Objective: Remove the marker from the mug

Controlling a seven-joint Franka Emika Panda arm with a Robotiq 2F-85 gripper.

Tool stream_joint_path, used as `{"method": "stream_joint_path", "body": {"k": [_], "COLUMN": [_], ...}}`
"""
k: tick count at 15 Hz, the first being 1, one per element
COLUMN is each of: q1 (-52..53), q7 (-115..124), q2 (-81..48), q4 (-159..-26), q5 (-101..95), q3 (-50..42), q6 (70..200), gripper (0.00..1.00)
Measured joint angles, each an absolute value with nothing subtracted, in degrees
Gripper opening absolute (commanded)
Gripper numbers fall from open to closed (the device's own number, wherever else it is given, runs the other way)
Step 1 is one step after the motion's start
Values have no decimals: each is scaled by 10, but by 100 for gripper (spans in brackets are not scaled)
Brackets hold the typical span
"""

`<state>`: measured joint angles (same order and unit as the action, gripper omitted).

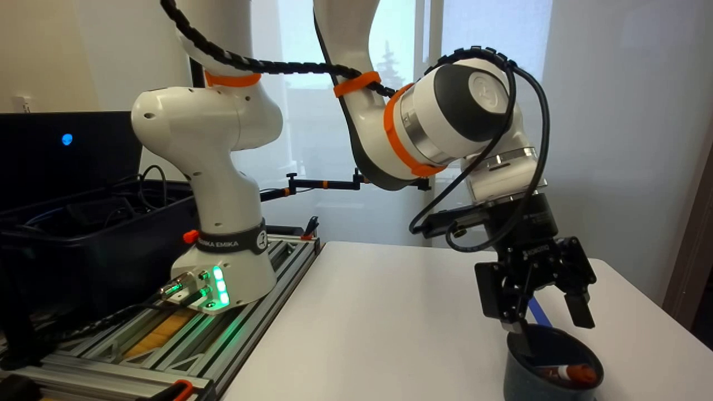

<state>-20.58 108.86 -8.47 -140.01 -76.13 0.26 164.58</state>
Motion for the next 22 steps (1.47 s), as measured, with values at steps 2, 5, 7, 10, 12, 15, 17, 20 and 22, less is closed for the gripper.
{"method": "stream_joint_path", "body": {"k": [2,5,7,10,12,15,17,20,22], "q1": [-203,-200,-198,-196,-196,-196,-196,-196,-196], "q7": [1088,1087,1086,1080,1078,1077,1077,1077,1077], "q2": [-89,-97,-106,-119,-127,-139,-147,-157,-163], "q4": [-1394,-1388,-1383,-1375,-1369,-1359,-1351,-1342,-1335], "q5": [-762,-764,-764,-765,-768,-771,-773,-777,-780], "q3": [5,10,13,14,14,13,12,11,9], "q6": [1646,1646,1646,1645,1643,1641,1639,1637,1634], "gripper": [100,100,100,100,100,100,88,74,65]}}
